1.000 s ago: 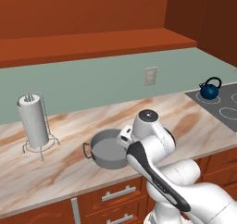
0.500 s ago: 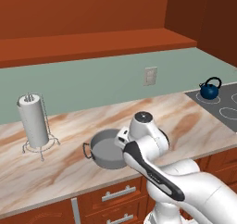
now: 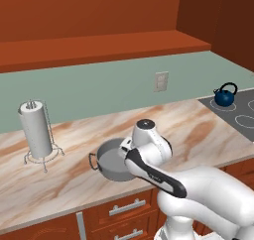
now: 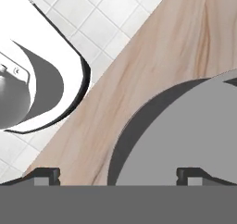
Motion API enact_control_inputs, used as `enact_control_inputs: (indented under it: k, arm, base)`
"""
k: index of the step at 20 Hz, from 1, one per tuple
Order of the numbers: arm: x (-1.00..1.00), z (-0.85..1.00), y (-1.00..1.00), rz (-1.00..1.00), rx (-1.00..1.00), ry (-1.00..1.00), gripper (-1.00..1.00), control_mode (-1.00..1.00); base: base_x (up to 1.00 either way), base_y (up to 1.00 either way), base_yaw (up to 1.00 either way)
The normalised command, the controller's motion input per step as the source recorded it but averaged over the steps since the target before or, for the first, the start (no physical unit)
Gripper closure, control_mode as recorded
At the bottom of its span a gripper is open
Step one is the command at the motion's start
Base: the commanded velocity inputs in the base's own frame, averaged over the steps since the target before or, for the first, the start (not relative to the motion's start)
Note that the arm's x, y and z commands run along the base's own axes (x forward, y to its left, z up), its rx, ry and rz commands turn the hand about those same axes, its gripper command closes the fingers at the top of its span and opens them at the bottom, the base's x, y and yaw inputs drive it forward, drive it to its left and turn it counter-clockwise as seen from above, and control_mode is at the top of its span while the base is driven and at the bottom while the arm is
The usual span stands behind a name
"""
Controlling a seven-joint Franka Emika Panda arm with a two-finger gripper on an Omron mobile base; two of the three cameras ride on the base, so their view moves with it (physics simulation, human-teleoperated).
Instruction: Pick the kettle from the cabinet and place it on a stove burner. Then pick the pot from the counter and place it on another stove burner. Finally, turn both burners on.
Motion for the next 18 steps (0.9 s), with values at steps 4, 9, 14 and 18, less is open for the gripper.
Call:
enact_control_inputs:
  k: [4,9,14,18]
  arm:
    - [0.09,-0.33,0.0,0.0,0.0,0.04,-1.0,-1.0]
    - [0.14,-0.19,0.01,0.0,0.0,0.0,-1.0,-1.0]
    - [0.12,-0.19,0.04,0.0,0.0,0.0,-1.0,-1.0]
    - [0.05,-0.25,0.03,0.0,0.0,0.01,1.0,-1.0]
  base:
    - [0.0,0.0,0.0]
    - [0.0,0.0,0.0]
    - [0.0,0.0,0.0]
    - [0.0,0.0,0.0]
